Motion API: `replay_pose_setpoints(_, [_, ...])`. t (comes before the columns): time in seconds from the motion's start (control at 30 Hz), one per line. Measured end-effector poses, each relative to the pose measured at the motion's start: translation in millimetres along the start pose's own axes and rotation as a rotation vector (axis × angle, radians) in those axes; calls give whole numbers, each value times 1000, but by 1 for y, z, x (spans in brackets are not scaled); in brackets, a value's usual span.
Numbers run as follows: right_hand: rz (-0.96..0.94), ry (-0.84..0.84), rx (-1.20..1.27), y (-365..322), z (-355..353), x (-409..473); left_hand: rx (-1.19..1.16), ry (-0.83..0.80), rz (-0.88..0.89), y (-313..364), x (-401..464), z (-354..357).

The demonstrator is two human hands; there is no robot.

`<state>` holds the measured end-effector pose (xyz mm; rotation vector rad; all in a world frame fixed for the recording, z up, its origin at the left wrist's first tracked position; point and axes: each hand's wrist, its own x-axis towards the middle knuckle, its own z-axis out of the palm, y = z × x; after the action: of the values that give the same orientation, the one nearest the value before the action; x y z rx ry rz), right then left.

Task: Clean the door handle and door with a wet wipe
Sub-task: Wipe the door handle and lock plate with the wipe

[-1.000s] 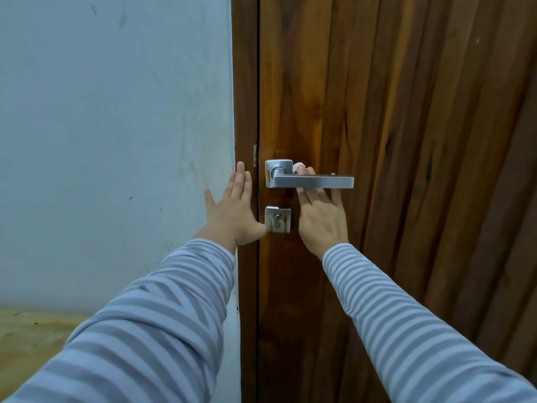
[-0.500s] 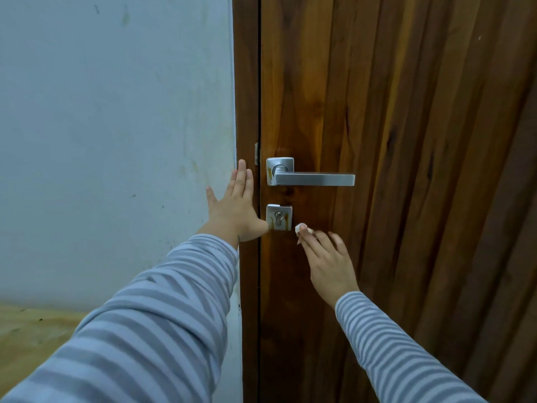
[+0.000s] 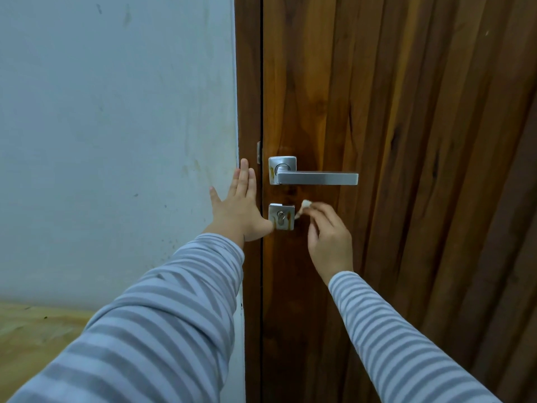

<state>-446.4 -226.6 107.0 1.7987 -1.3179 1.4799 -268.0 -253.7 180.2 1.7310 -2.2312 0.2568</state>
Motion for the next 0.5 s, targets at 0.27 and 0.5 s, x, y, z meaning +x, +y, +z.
replay_pose_setpoints(0.27, [-91,-252,-317,-16,9,36,-12,-2,-7,2,0,0])
replay_pose_setpoints(0.5, [-130,-292,-449,-21,14,51,4,20,-7,0,0,2])
